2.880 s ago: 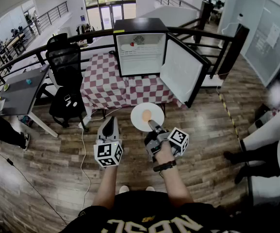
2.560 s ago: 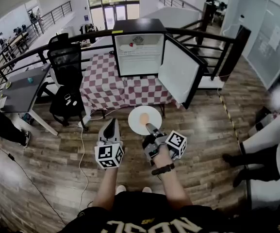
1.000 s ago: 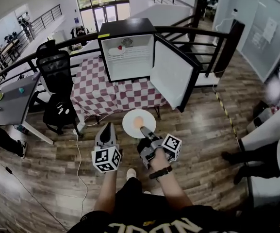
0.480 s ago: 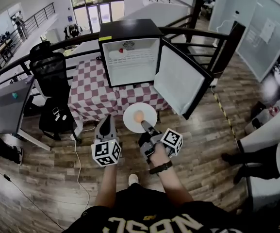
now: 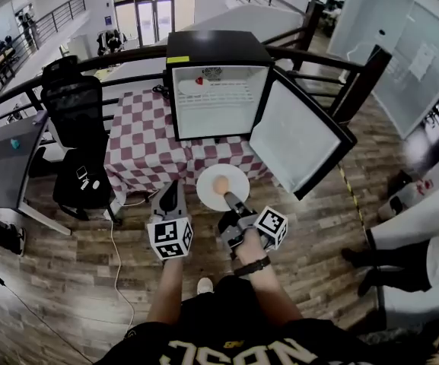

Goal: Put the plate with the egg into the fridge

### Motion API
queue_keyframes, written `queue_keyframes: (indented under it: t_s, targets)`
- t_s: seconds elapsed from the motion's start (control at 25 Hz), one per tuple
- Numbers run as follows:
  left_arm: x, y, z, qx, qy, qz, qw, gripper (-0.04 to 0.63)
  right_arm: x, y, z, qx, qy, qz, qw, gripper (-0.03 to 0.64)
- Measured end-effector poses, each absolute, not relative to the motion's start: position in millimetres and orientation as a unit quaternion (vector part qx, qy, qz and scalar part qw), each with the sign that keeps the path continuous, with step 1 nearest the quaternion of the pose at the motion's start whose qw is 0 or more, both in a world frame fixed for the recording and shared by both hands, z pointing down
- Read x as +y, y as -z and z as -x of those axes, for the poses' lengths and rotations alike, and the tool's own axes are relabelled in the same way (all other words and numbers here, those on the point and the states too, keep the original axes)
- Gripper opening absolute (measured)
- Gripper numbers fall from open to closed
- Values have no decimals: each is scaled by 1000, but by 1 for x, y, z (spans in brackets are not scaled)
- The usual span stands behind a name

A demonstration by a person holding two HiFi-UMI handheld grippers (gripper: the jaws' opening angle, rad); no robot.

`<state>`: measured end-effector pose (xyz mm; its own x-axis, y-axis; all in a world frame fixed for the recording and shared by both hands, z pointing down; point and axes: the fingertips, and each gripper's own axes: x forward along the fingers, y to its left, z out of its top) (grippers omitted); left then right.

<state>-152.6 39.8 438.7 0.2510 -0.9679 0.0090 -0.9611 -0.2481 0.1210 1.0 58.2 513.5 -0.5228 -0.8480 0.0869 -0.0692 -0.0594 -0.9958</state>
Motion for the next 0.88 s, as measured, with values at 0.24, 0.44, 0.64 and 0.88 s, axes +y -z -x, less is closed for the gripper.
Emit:
queue_keyframes:
  t_s: [0.24,0.44,0.64,0.88]
  targets:
    - [16,-460,146,-601,24,-796,65,21,39,-536,2,592,639,378,312,38]
    - [-13,-464,140,-606,22,-792,73,21,0,-543,2,582,654,369,312,38]
    - [-63,-460,136,-618,25,-782,76,21,-54,-535,3,583,663,344,319,38]
    - [-128,-447,124,-633,30,-771,64,21,-134,-516,-6,602,659,324,314,38]
